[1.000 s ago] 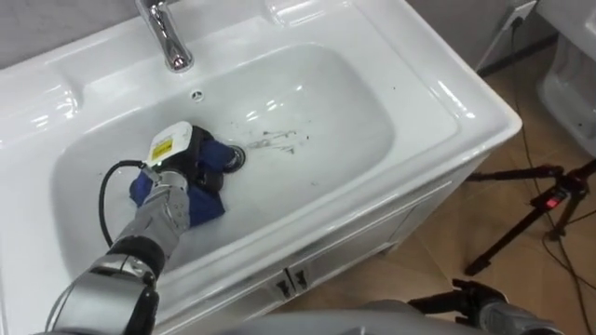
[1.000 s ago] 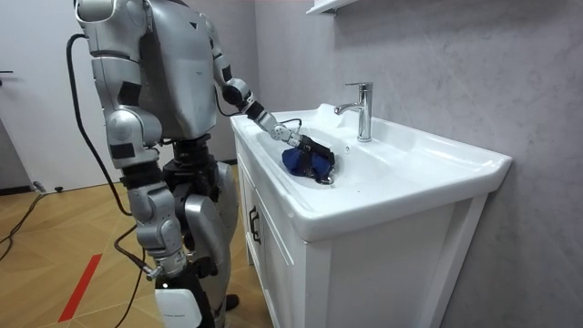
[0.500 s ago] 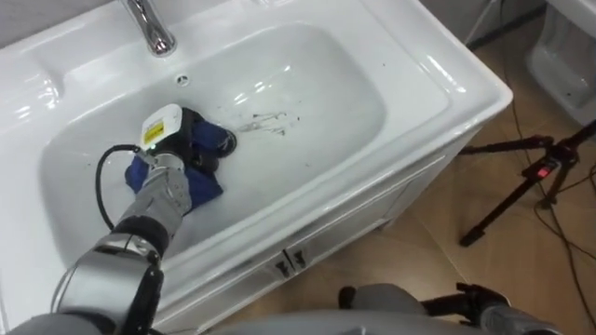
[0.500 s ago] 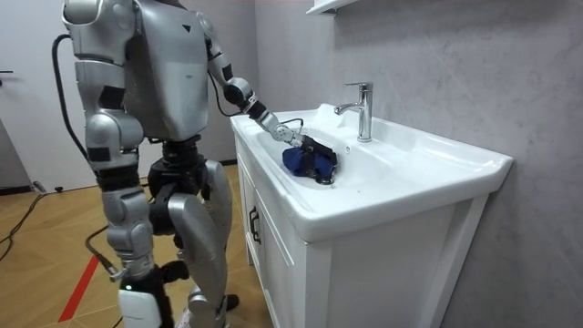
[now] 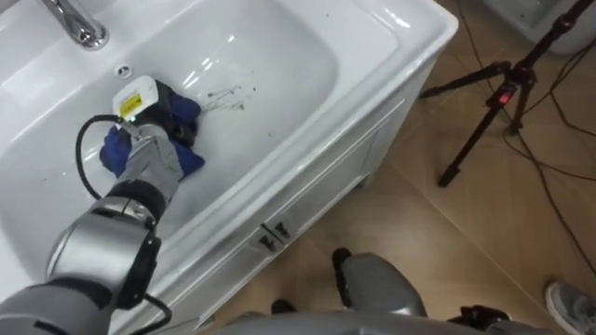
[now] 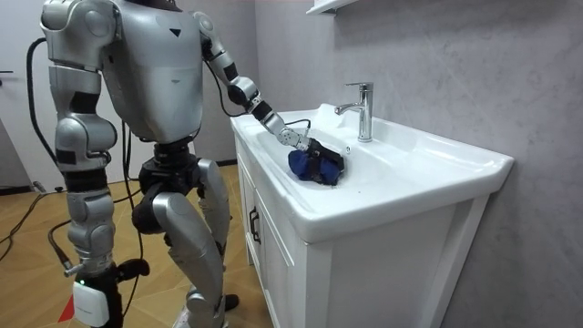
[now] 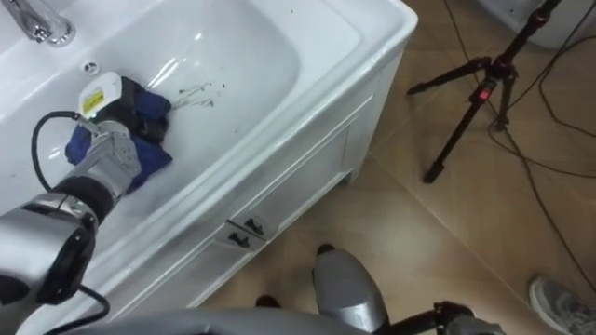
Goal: Wipe basin
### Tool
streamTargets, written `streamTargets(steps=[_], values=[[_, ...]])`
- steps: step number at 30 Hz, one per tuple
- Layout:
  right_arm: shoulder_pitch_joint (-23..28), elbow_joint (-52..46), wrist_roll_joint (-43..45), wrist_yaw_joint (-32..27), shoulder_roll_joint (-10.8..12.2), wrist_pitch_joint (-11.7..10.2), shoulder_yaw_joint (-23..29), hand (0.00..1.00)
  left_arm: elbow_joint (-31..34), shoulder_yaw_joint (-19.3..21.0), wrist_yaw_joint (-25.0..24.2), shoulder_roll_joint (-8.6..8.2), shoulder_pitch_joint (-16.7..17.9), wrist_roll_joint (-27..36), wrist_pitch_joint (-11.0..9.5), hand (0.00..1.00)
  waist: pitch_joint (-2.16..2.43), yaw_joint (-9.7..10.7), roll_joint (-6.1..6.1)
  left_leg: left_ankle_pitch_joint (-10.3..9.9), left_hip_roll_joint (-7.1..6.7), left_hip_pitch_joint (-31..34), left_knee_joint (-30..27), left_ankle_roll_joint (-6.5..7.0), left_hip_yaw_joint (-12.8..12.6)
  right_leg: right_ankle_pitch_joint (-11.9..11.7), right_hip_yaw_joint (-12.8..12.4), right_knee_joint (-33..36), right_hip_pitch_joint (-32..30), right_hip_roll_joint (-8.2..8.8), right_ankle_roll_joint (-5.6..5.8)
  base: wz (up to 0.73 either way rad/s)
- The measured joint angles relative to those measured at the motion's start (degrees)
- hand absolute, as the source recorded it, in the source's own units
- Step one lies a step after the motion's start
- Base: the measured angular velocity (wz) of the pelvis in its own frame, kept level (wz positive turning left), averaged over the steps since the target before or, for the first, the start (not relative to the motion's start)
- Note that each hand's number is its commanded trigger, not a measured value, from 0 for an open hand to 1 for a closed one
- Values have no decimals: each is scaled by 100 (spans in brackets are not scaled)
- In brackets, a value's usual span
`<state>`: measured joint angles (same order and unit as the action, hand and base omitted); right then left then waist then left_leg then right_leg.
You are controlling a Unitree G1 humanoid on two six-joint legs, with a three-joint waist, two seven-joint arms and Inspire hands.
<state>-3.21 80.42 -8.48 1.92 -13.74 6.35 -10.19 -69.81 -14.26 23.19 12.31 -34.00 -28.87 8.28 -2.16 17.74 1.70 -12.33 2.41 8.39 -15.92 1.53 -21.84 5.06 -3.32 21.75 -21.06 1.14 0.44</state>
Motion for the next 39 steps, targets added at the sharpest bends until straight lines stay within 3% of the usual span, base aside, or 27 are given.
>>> streamTargets(steps=[2, 4, 6, 7, 8, 10, 14, 32, 39], values=[[-45, -8, 0, -7, -1, -11, -121, 0, 0, -65, 79, -19, -153, 162, -11, 100, -43, 64, -32, -41, 31, 22, -82, 37, -43, -68, -61, -57, 1, -29, 4, -14], [-136, -68, -12, -50, 11, -5, -235, 0, 53, -226, 105, -78, -286, 379, -110, 100, -48, 104, -35, -67, 42, 97, -124, 50, -76, -129, -53, -113, -16, -22, 8, -16], [-193, -77, -10, -87, 53, -13, -239, 0, 208, -244, 136, -265, -486, 515, -227, 100, -75, 145, -46, -86, 42, 193, -203, 98, -98, -144, -56, -80, -106, -2, 17, -8], [-237, -82, -5, -97, 81, -28, -251, 0, 261, -251, 157, -393, -663, 592, -389, 100, -95, 149, -52, -98, 56, 220, -259, 131, -143, -147, -71, -71, -127, -2, 26, -12], [-261, -118, 12, -101, 88, -44, -305, 0, 364, -253, 171, -502, -757, 618, -536, 100, -101, 146, -64, -137, 73, 235, -298, 130, -181, -150, -115, -69, -142, -26, 33, -16], [-266, -196, 68, -115, 88, -79, -380, 0, 432, -258, 214, -563, -862, 621, -713, 100, -102, 148, -63, -171, 82, 225, -308, 130, -235, -147, -156, -63, -158, -42, 40, -17], [-299, -300, 242, -104, 121, -144, -432, 0, 443, -270, 210, -595, -852, 641, -855, 100, -98, 109, -58, -190, 75, 203, -290, 137, -277, -140, -160, -43, -175, -38, 50, -4], [-290, -416, 216, -159, 141, -162, -490, 0, 447, -408, 291, -651, -796, 710, -864, 100, -97, 214, -52, -214, 69, 193, -324, 152, -159, -100, -78, 4, -84, -6, 68, 3], [-289, -451, 224, -218, 155, -114, -487, 0, 468, -413, 273, -657, -694, 1249, -955, 100, -96, 228, -52, -216, 48, 186, -320, 157, -134, -48, -8, 17, -88, 43, 72, 1]])
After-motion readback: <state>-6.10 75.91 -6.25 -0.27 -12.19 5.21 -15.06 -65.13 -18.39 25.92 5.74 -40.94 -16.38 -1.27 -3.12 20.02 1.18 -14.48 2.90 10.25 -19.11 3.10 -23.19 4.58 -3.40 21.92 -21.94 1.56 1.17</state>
